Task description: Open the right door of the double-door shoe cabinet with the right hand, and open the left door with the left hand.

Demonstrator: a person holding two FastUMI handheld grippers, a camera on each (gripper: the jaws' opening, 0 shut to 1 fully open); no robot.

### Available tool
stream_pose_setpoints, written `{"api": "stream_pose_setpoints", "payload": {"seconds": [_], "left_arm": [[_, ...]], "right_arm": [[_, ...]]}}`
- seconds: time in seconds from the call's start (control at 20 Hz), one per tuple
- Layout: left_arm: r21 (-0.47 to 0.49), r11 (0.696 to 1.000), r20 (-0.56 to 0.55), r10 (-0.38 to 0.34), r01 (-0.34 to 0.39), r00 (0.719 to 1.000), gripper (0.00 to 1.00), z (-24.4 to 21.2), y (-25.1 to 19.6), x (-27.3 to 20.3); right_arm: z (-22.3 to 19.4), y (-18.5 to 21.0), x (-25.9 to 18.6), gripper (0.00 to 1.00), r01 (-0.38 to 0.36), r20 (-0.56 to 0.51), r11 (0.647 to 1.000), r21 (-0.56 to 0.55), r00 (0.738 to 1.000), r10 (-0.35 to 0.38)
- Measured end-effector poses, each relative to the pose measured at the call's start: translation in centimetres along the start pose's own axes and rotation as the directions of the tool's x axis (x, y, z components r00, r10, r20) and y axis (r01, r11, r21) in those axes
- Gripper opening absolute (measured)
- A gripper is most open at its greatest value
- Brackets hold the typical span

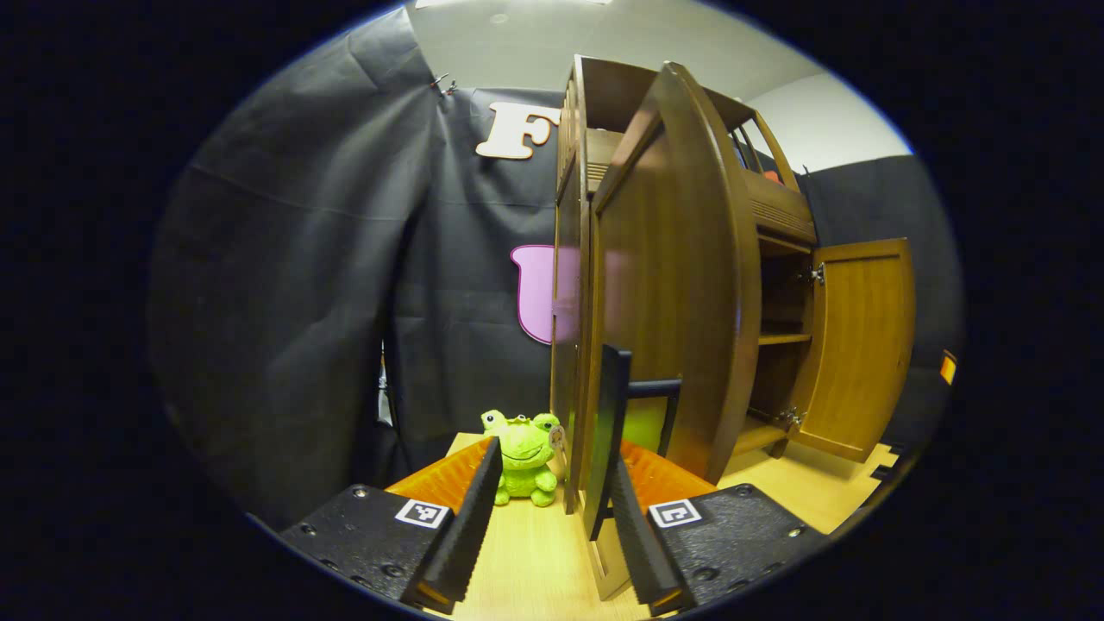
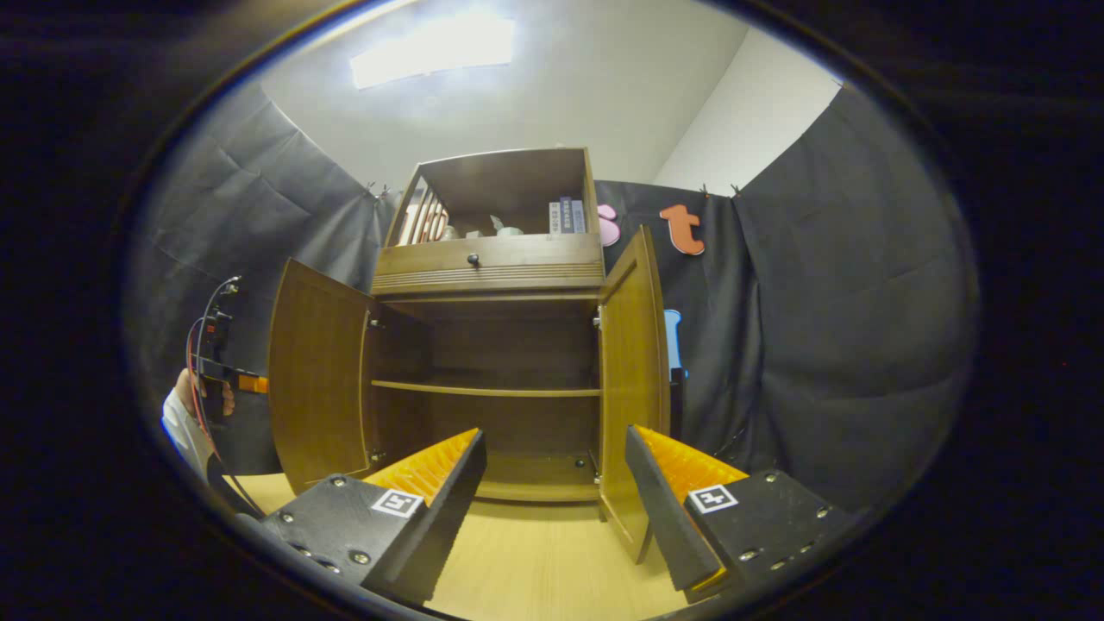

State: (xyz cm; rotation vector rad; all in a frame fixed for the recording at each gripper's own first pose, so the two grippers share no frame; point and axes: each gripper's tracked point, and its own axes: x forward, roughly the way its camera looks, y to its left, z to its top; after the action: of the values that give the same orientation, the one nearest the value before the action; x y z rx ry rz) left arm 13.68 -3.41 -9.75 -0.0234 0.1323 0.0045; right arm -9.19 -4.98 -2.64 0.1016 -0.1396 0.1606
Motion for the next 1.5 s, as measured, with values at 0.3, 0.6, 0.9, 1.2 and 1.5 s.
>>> {"api": "stream_pose_setpoints", "payload": {"seconds": [0.3, 0.6, 0.9, 1.2, 1.5], "left_arm": [[0.027, 0.999, -0.001, 0.023, -0.023, 1.0, 0.92, 0.0, 0.9, -0.1], [0.048, 0.997, 0.039, 0.061, -0.062, 0.997, 0.91, 0.9, 1.7, -0.4], [0.02, 0.988, 0.043, 0.149, -0.15, 0.988, 0.93, 1.1, 2.3, -1.4], [-0.028, 0.977, 0.063, 0.215, -0.213, 0.975, 0.95, 1.4, 2.1, -1.8], [-0.054, 0.978, 0.144, 0.21, -0.204, 0.967, 0.9, 3.0, 0.9, -0.6]], "right_arm": [[-0.2, -0.6, -0.1, 0.96, 0.015, -0.012, 1.0, -0.009, 1.0, -0.015], [-0.5, -0.1, 0.0, 0.96, 0.004, -0.017, 1.0, -0.014, 1.0, -0.005], [-0.7, 0.6, 0.5, 0.96, 0.007, -0.025, 0.998, -0.06, 1.0, -0.008], [-2.0, 0.8, 2.6, 0.96, 0.021, -0.086, 0.996, -0.09, 0.996, -0.028], [-2.4, 1.0, 3.8, 0.96, 0.011, -0.134, 0.998, -0.064, 0.991, -0.02]]}}
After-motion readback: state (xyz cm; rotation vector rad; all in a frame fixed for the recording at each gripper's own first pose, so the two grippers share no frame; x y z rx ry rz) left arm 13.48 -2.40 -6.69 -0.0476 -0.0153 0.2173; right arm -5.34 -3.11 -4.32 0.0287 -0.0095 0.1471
